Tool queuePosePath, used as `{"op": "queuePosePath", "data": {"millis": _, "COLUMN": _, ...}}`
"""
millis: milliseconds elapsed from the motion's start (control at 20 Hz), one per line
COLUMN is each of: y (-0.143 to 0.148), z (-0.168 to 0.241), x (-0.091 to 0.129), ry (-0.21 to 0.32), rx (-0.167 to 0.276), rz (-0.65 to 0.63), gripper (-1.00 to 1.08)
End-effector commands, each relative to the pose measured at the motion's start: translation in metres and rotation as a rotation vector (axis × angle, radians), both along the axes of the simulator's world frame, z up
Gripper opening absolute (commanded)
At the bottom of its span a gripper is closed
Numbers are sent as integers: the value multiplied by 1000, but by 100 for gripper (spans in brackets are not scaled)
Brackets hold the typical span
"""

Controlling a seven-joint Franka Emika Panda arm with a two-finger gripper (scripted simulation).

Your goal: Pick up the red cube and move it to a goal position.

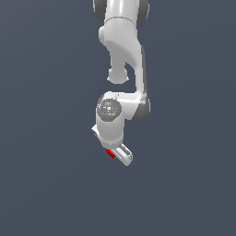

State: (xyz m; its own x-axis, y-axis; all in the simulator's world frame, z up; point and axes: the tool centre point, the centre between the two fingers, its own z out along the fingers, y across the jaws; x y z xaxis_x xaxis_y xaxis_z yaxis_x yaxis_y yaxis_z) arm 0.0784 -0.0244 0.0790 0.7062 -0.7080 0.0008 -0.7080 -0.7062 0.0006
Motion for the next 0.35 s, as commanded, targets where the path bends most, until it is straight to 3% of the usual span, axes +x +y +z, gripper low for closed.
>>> {"op": "queuePosePath", "data": {"millis": 0, "y": -4, "z": 3, "x": 6, "ry": 0, "rx": 1, "rz": 1, "gripper": -100}}
{"op": "queuePosePath", "data": {"millis": 300, "y": -7, "z": 5, "x": 10, "ry": 0, "rx": 1, "rz": 1, "gripper": -100}}
